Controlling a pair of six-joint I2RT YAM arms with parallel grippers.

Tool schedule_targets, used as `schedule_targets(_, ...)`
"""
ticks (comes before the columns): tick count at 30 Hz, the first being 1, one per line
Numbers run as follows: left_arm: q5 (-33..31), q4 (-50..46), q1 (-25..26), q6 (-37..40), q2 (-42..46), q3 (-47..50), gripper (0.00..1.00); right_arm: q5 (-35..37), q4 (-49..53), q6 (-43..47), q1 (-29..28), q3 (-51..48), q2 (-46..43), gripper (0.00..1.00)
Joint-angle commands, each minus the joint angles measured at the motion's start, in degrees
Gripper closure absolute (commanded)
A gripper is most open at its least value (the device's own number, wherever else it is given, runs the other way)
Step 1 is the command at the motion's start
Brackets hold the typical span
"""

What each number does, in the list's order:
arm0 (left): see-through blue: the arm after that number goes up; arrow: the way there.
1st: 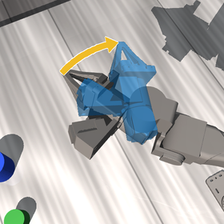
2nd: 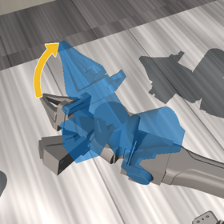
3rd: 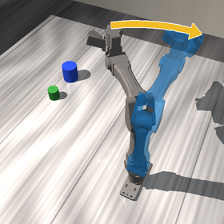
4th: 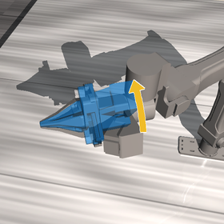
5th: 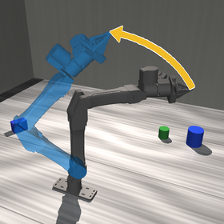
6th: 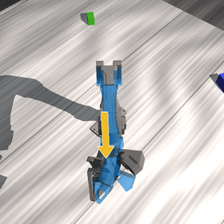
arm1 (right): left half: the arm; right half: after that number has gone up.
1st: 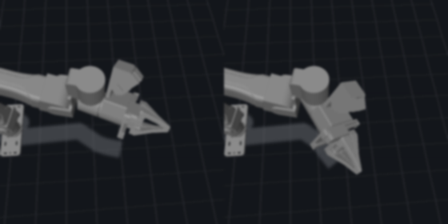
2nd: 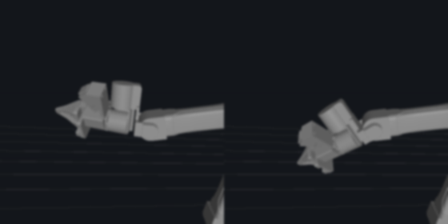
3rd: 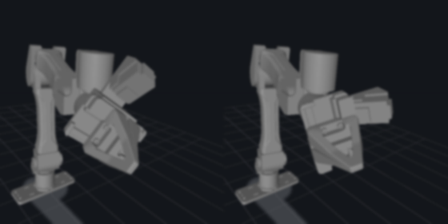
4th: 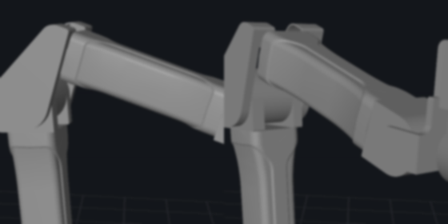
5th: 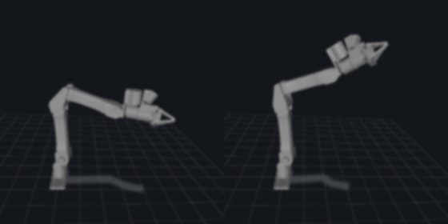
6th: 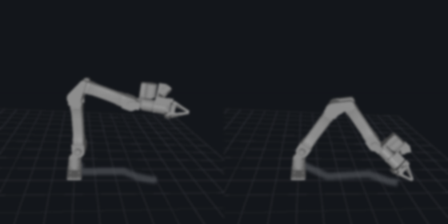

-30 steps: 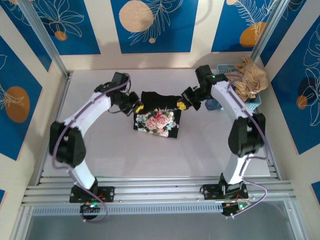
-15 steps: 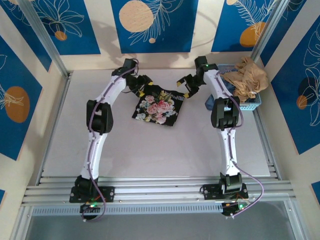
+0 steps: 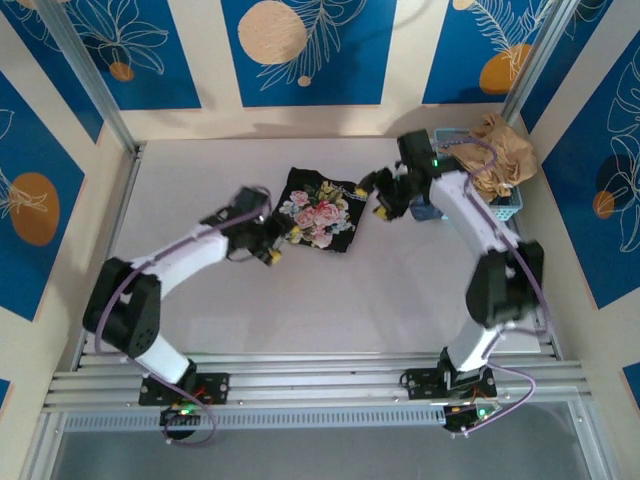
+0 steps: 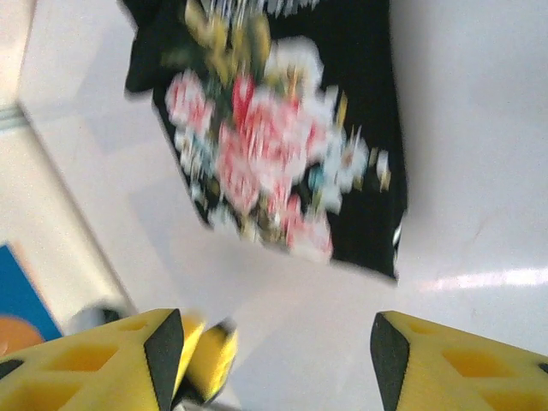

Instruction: Fold and stack the t-shirts

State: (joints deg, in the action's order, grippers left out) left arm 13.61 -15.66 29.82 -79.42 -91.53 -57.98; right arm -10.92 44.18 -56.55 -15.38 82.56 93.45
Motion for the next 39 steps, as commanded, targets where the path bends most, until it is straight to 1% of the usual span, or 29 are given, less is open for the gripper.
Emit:
schedule_targets(1,-4.81,18.68,4.55,-16.75,-4.18,4.41,0.24,-2.97,-10.32,-5.83,-1.87,-15.16,-10.18,0.38)
schedule_targets(3,-6.92,23.9,6.69,-21.14,-7.57,4.24,0.23,-3.15,-12.35,-7.47,-3.47,-21.69,-15.61,0.38)
schedule_targets(6,-9.71,26.45,8.19,-22.8,-12.26,1.6,0.23,-3.13,-12.1,-7.96,-4.62,-26.82,-21.01,0.37)
schedule_targets(9,-11.52,28.85,8.73,-23.41,-15.88,-0.09,0.26,-3.83,-10.35,-6.88,-3.82,-28.23,-23.32,0.37)
schedule_targets(12,-13.65,32.12,9.17,-23.99,-17.36,0.32,0.34,-4.2,-8.59,-5.47,-3.12,-28.33,-24.37,0.38)
schedule_targets(14,-14.82,32.26,9.46,-24.29,-17.44,0.56,0.36,-4.3,-7.6,-4.77,-2.83,-28.23,-24.7,0.38)
schedule_targets(16,-14.4,31.94,9.46,-24.44,-18.33,-0.02,0.39,-4.56,-7.2,-4.57,-2.71,-28.66,-25.13,0.38)
schedule_targets(18,-14.56,33.19,9.46,-25.02,-19.8,-0.43,0.47,-4.88,-7.27,-4.79,-2.63,-29.33,-25.67,0.38)
schedule_targets(23,-16.68,37.22,8.57,-26.34,-24.74,-3.02,0.77,-5.51,-7.27,-4.97,-2.4,-30.62,-26.43,0.38)
schedule_targets(24,-17.36,37.28,8.09,-26.4,-25.05,-3.27,0.81,-5.67,-7.19,-4.89,-2.33,-30.69,-26.4,0.38)
schedule_targets(26,-19.46,36.99,6.75,-26.78,-24.73,-2.79,0.92,-5.68,-6.62,-4.54,-2.29,-30.54,-26.54,0.38)
schedule_targets(29,-21.14,37.92,3.15,-27.46,-22.97,0.04,1.0,-5.29,-5.66,-4.01,-1.96,-30.26,-27.21,0.38)
schedule_targets(39,-20.34,39.39,-14.16,-24.33,-14.51,10.4,1.0,-5.63,-4.94,-3.08,-0.78,-30.78,-27.71,0.38)
